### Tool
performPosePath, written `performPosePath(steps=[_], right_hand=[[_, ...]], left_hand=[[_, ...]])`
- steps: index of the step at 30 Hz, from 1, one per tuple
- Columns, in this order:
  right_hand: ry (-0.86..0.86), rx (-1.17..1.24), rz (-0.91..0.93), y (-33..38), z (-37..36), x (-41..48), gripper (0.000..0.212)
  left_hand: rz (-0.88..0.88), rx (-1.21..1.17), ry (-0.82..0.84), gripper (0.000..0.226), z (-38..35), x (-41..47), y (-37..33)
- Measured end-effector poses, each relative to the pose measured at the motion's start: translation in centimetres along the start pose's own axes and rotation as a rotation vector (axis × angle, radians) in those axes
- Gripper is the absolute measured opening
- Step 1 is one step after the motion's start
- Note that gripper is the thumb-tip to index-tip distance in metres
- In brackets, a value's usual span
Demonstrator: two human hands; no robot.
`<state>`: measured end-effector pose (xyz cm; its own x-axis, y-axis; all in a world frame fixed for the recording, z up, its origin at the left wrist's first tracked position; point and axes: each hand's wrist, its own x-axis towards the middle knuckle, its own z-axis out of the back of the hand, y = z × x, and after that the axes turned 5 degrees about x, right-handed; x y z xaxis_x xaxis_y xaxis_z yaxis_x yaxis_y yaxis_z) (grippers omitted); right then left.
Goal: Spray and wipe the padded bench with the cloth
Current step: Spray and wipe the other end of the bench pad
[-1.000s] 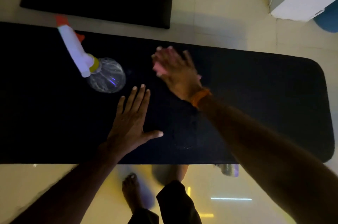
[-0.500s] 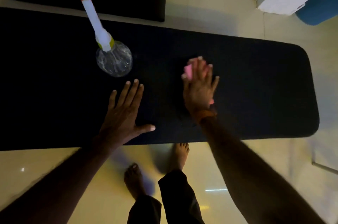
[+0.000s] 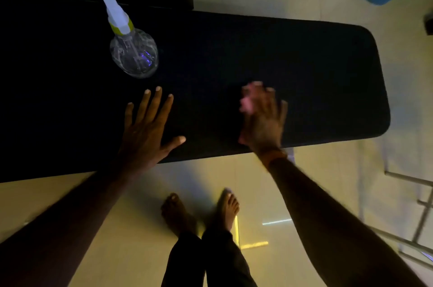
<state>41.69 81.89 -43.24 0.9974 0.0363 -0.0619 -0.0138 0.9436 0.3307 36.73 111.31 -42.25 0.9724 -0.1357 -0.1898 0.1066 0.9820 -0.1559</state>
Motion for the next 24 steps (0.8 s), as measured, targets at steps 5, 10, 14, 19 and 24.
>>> performPosePath(steps=[5, 10, 14, 19, 24], right_hand=[[-0.049, 0.124, -0.116, 6.2, -2.0, -4.3, 0.056], [0.072, -0.022, 0.283, 4.6, -2.4, -4.1, 0.058], [-0.085, 0.110, -0.274, 5.7, -2.4, -2.2, 0.059], [0.150, -0.024, 0.645, 9.5, -3.8, -3.7, 0.058], [-0.015, 0.032, -0.056, 10.2, -3.8, 1.8, 0.060]], left_hand=[[0.024, -0.001, -0.073, 0.080, -0.8, -1.0, 0.3], [0.081, 0.033, -0.097, 0.070, -0.9, -2.4, 1.2], [0.113, 0.018, -0.087, 0.069, -0.6, -3.1, 2.0], [0.143, 0.005, -0.107, 0.067, -0.8, -3.3, 2.2], [0.195, -0.020, -0.087, 0.071, -0.9, -2.8, 2.8]])
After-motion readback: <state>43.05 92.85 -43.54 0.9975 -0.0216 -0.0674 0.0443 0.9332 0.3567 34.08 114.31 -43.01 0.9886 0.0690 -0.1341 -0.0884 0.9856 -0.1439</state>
